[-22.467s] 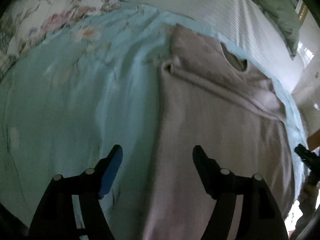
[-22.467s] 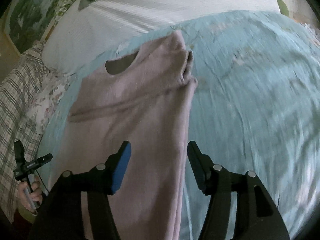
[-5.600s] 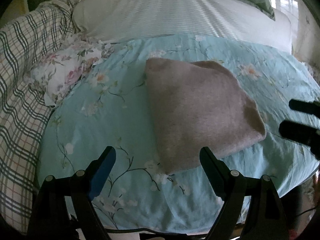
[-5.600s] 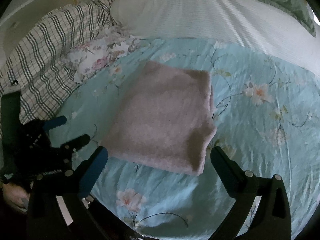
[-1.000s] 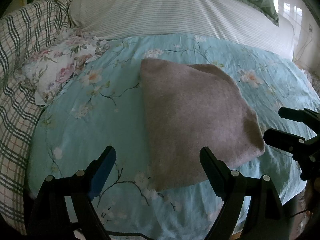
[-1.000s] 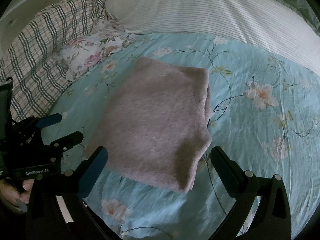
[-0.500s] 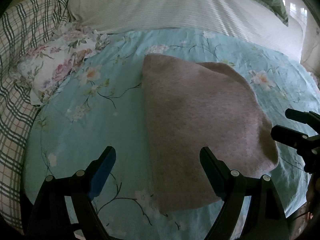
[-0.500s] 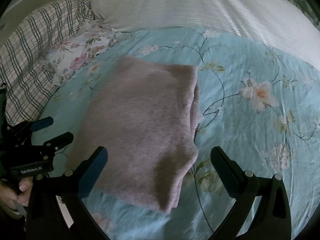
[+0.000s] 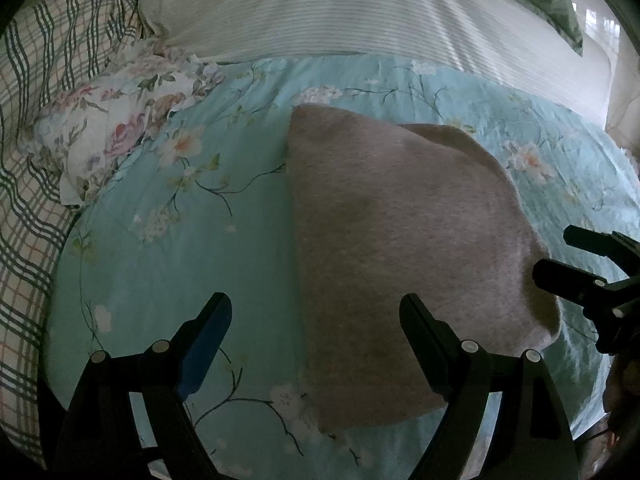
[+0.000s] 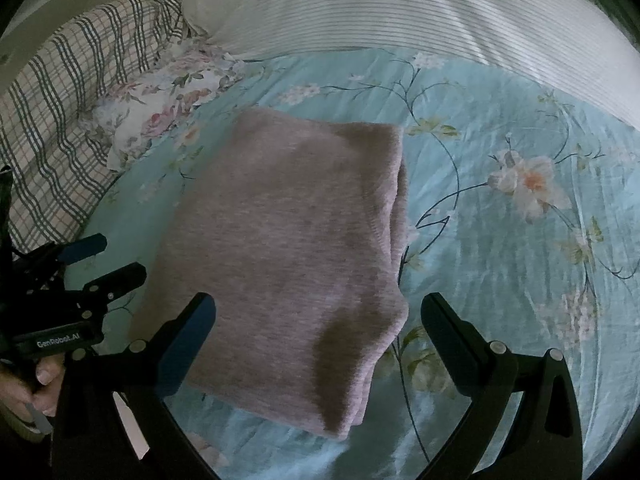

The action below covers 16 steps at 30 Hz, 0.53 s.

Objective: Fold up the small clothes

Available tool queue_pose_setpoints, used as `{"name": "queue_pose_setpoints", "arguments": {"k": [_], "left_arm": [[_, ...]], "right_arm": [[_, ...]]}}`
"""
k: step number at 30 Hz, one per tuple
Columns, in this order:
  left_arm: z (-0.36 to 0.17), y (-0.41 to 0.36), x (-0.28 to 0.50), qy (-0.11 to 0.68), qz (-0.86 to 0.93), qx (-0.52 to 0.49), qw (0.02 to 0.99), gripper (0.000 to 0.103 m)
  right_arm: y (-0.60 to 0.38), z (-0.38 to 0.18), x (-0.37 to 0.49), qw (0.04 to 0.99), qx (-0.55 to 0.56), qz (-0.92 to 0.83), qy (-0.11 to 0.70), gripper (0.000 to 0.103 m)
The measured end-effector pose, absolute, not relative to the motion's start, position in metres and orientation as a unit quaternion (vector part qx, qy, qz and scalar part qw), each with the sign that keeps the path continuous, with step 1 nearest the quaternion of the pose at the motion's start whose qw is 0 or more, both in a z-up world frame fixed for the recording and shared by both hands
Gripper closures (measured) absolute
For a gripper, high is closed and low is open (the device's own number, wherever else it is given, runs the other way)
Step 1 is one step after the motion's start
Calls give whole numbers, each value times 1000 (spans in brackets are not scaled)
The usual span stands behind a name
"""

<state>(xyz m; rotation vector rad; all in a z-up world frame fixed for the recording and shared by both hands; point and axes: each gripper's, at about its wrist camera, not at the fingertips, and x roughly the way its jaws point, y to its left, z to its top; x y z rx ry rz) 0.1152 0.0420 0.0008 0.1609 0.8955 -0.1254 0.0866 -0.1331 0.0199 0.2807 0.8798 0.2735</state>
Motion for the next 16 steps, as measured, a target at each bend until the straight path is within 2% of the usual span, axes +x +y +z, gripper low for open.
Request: {"name": "queue_pose_setpoints", "arguments": {"k": [16], "left_arm": [[4,42,103,424,-62,78,900,16]], "right_arm": [[-125,19,81,885,137,138,423,1]]}}
